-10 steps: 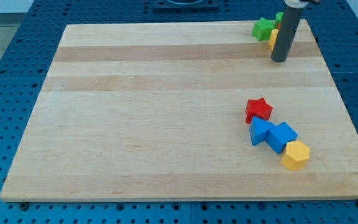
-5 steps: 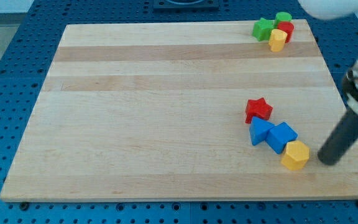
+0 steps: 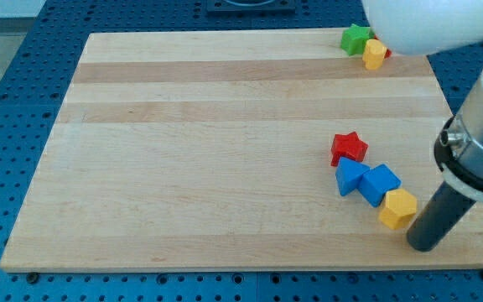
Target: Place the blue cube in between the red star and the yellow hexagon
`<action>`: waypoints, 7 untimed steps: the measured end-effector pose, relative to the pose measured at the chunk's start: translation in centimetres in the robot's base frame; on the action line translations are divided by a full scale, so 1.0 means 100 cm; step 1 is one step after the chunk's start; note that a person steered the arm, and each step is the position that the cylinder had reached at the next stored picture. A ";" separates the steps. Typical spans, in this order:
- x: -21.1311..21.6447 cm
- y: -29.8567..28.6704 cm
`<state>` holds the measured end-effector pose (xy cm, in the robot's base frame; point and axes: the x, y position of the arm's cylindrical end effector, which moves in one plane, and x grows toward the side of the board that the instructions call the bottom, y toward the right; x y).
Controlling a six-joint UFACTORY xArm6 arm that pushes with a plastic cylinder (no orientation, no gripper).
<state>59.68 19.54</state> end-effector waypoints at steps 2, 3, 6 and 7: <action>-0.017 -0.025; -0.029 -0.033; -0.079 -0.037; -0.091 -0.040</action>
<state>50.56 15.53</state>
